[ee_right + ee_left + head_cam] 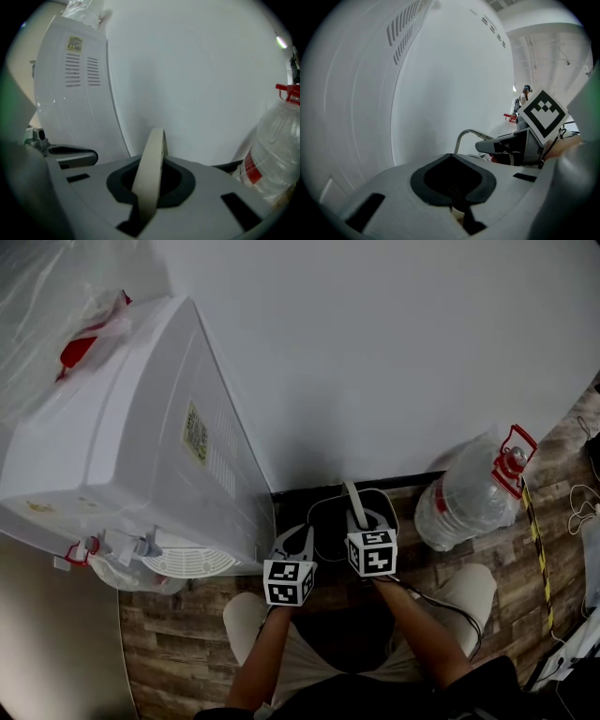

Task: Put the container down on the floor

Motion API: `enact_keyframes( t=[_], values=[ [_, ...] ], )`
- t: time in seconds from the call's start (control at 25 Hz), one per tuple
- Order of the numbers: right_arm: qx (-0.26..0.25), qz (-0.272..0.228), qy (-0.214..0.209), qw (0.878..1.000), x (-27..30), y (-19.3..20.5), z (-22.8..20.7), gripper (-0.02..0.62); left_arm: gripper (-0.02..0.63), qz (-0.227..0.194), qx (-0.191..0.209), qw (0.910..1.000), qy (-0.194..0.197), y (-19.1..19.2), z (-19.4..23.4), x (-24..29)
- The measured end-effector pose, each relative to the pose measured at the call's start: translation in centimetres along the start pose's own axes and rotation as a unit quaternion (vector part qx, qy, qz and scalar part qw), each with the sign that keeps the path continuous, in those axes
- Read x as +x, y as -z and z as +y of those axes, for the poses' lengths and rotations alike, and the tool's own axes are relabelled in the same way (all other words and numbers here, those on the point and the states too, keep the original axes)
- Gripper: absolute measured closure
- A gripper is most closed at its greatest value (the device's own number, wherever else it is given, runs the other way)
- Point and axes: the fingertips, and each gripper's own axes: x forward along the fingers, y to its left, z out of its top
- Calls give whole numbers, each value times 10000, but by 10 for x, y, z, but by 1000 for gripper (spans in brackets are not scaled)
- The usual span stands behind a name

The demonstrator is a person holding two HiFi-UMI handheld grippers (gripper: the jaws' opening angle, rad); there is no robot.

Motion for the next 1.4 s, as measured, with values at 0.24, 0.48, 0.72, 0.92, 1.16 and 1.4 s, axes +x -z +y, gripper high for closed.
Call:
enact_keyframes(
  t=[0.24, 0.48, 0.72, 0.92, 1.16, 1.4],
  values=[
    [46, -3, 33, 10000, 7, 9, -2, 563, 589, 57, -10, 10000, 0, 7, 0, 3],
    [42, 41, 26, 10000, 13, 21, -6, 563, 589, 162, -23, 9999, -5, 17, 0, 6],
    [62, 110, 39, 9999, 19, 34, -9, 563, 589, 238, -48, 9997, -32, 26, 2, 9],
    [79, 132, 26, 9999, 22, 43, -12, 563, 589, 300, -49, 9995, -14, 32, 0, 12],
    [43, 140, -20, 9999, 26, 52, -12, 563, 589, 375, -63, 9993, -15, 39, -1, 16],
    [30, 120, -37, 9999, 29, 59, -11, 563, 589, 427, -42, 9991, 1, 43, -2, 19]
  ],
)
